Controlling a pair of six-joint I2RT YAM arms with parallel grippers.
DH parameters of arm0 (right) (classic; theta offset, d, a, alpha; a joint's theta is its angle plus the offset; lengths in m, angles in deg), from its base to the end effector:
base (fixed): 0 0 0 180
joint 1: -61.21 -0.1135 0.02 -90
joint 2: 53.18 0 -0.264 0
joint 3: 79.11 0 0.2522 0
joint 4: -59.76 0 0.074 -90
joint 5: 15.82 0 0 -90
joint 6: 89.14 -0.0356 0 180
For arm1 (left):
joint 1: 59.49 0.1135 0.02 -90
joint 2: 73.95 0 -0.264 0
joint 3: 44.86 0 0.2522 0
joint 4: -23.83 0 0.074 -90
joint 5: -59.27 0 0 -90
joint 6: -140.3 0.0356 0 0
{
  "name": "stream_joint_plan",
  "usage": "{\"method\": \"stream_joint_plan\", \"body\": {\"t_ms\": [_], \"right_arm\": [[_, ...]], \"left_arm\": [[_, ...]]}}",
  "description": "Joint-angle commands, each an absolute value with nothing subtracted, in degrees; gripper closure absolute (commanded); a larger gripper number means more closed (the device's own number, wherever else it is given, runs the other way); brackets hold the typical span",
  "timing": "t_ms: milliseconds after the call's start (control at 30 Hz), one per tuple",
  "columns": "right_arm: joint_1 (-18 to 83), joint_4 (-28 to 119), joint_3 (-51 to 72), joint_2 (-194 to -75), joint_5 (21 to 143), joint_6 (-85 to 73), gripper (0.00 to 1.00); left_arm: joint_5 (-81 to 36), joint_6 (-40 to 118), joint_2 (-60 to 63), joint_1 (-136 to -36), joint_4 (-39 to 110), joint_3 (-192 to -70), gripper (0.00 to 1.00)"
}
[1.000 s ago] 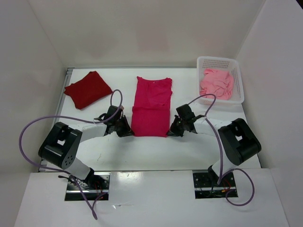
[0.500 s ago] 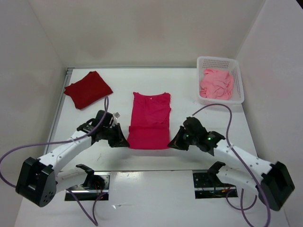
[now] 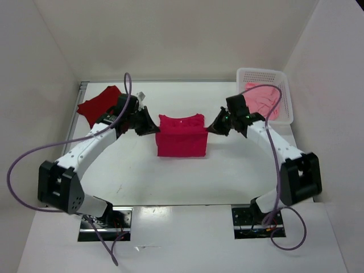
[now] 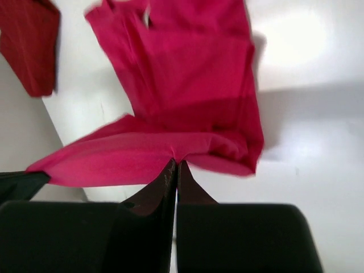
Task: Fold and stack the t-shirts
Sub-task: Fold the long partially folded tshirt into a neat square, then smooth out wrinkles on the folded tshirt
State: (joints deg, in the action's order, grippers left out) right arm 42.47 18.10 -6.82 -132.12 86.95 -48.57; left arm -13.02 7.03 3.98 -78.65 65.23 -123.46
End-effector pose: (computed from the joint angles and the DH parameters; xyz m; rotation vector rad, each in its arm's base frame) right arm 0.2742 0.1013 0.2622 0.5698 2.4868 0.7802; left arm 0.2787 -0.1083 0.3042 -0.3347 2.3913 -0.8933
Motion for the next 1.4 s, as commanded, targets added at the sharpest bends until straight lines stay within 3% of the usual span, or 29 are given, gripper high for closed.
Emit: {"method": "stream_joint_plan", "body": {"t_ms": [0,300,600,667,800,833,867,967,1067,1133,1167,1200,1367], "right_arm": [[44.86,19.72,2.83,-140.7,82.54,-40.55,1.0],[47.41,21.39,23.49,-163.62,81.65,-37.03,1.0],[47.94,20.16,40.64,-179.29,82.18,-35.88,1.0],[47.94,20.16,45.47,-183.07,83.4,-35.88,1.0],[47.94,19.63,52.24,-187.82,85.95,-37.2,0.75],[47.94,19.63,54.17,-187.83,86.48,-37.2,0.63],[47.94,19.02,54.97,-187.83,86.48,-37.2,0.58],[46.62,17.79,56.73,-186.0,85.79,-36.49,0.52],[44.61,18.3,53.15,-182.57,85.78,-35.27,0.54],[43.29,19.98,47.19,-178.61,85.17,-35.26,0.71],[42.15,21.38,45.5,-177.91,85.17,-35.26,0.87],[42.14,21.91,44.27,-177.9,85.95,-35.26,0.93],[41.35,19.64,46.62,-183.51,88.33,-33.34,1.0]], "left_arm": [[-20.08,9.08,11.11,-77.07,60.72,-126.82,1.0],[-23.53,9.61,31.93,-74.26,56.85,-141.06,1.0],[-23.0,7.33,41.0,-69.08,52.02,-146.51,0.96],[-23.0,5.74,41.01,-68.2,50.26,-145.82,0.91],[-21.42,4.07,42.32,-66.7,46.91,-146.59,0.47],[-21.42,4.07,42.33,-66.09,47.52,-147.39,0.42],[-21.42,4.07,41.81,-65.39,47.52,-147.39,0.36],[-22.82,5.12,37.15,-65.38,46.56,-146.34,0.32],[-18.36,5.12,34.07,-68.96,46.03,-143.53,0.42],[-17.38,3.38,31.79,-72.4,43.58,-140.38,0.43],[-16.68,2.06,31.26,-74.07,41.91,-136.45,0.43],[-16.15,-0.74,31.25,-77.22,38.94,-135.1,0.43],[-14.56,-2.35,38.54,-81.55,36.54,-136.75,0.43]]}}
